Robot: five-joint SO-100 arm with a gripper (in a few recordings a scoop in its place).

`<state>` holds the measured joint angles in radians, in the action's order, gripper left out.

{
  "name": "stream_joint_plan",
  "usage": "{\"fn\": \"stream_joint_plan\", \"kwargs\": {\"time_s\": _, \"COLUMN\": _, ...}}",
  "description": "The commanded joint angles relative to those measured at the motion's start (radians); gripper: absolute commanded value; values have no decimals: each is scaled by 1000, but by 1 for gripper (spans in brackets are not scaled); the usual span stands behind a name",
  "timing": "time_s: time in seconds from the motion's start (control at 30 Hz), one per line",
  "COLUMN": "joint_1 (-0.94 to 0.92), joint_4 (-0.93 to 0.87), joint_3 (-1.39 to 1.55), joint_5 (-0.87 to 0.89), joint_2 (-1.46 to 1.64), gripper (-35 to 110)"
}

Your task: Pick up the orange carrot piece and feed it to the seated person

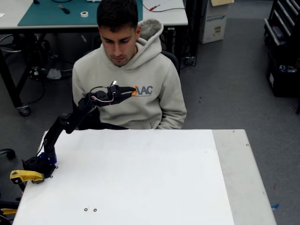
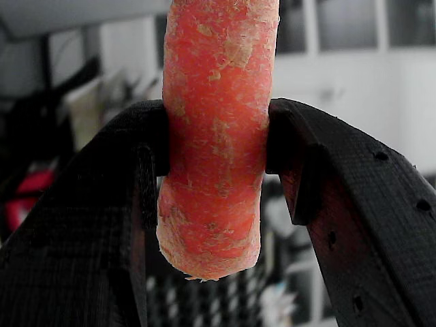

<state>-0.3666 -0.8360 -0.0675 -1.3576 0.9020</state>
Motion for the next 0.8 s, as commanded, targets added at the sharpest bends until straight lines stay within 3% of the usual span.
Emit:
{"fn": "stream_joint_plan", "kwargs": {"time_s": 0.0, "joint_1": 49, "joint_4": -2, "joint_3": -285, "joint_5": -71, "joint_2": -29, "gripper": -2}}
{"fn": "stream_joint_plan", "kwargs": {"time_s": 0.77, "joint_1": 206, "joint_4": 0, "joint_3": -258, "joint_5": -86, "joint_2": -43, "gripper": -2}}
